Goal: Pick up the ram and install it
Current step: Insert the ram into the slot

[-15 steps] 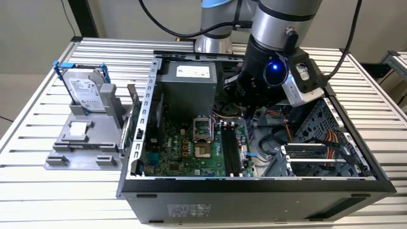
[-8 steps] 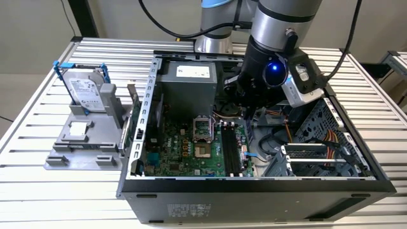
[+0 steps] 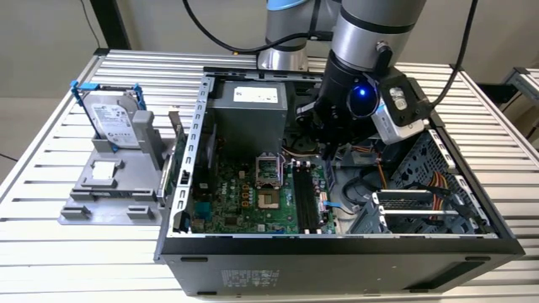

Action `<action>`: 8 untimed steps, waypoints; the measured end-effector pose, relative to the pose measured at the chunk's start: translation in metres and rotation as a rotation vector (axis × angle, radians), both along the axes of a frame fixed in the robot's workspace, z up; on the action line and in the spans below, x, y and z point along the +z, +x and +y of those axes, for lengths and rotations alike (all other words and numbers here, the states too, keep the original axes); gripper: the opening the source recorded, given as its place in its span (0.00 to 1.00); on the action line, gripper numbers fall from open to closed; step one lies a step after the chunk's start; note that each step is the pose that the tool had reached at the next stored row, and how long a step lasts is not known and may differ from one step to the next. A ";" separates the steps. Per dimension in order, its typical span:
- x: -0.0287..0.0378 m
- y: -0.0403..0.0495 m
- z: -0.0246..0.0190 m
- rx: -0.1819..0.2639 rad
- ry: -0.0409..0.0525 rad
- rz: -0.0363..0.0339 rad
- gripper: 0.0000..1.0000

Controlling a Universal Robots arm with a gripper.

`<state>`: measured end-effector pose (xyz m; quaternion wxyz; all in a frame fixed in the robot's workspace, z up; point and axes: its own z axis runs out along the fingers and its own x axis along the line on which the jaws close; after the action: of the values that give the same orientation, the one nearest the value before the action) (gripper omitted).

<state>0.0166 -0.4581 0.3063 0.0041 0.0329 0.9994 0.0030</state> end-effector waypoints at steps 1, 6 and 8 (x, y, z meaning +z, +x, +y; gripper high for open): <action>-0.0006 0.0000 0.0000 0.000 -0.0003 0.0000 0.00; -0.0031 0.0000 0.0003 0.000 -0.0010 0.0001 0.00; -0.0041 0.0000 0.0004 0.000 -0.0013 0.0000 0.00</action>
<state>0.0166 -0.4577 0.3021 0.0041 0.0329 0.9994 0.0023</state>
